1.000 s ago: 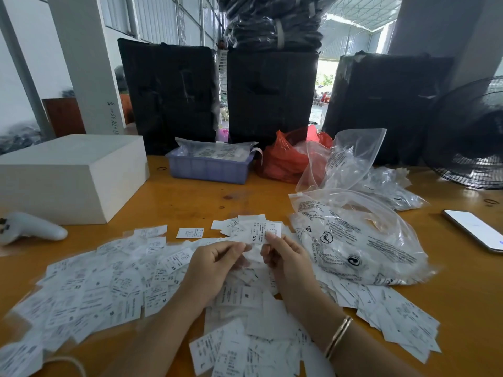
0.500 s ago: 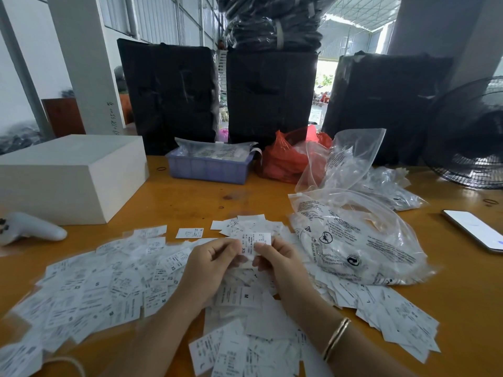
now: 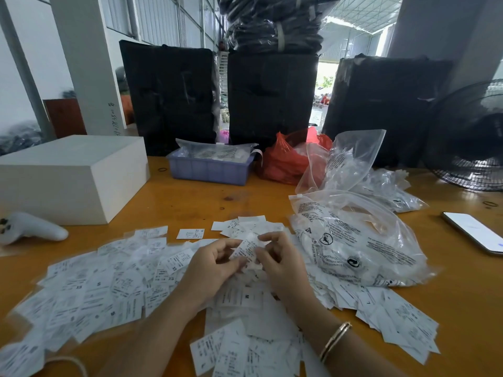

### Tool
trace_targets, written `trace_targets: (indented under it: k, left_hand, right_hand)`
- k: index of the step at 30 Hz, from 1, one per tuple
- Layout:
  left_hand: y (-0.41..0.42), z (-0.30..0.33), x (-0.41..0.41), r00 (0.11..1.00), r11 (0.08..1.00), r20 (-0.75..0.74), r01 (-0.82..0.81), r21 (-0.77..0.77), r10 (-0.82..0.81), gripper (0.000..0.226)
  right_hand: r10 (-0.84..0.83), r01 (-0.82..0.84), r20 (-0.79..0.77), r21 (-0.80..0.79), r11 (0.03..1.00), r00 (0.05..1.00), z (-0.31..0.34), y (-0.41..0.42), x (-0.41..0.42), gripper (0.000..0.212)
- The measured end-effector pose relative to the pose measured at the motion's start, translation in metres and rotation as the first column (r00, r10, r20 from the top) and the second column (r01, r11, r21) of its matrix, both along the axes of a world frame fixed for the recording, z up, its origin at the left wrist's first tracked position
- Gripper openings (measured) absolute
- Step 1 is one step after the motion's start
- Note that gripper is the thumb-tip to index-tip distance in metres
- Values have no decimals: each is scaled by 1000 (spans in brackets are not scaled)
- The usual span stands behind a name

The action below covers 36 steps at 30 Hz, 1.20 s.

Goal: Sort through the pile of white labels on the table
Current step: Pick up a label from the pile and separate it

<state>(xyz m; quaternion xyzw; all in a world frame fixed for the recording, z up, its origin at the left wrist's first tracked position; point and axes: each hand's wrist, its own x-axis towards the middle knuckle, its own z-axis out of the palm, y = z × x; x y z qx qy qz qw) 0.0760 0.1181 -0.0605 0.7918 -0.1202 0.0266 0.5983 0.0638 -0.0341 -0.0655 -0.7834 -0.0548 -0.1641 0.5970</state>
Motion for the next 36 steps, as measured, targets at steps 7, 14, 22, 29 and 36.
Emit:
trace_targets:
  k: [7, 14, 22, 29, 36]
  left_hand:
    - [0, -3, 0, 998, 999, 62, -28, -45, 30, 19]
    - [0, 1, -1, 997, 992, 57, -52, -114, 59, 19]
    - [6, 2, 2, 961, 974, 169, -226, 34, 217, 17]
    - [21, 0, 15, 881, 854, 258, -457, 247, 397, 25]
    - [18, -2, 12, 793, 716, 491, -572, 400, 359, 24]
  right_hand:
    - [106, -106, 2, -59, 993, 994, 3, 3, -2, 21]
    - [189, -184, -56, 85, 979, 980, 1, 3, -2, 21]
    - [-26, 23, 17, 162, 987, 1000, 6, -7, -1, 27]
    - [-423, 419, 256, 71, 905, 869, 42, -62, 23, 23]
    - [-562, 420, -43, -617, 666, 826, 36, -144, 62, 27]
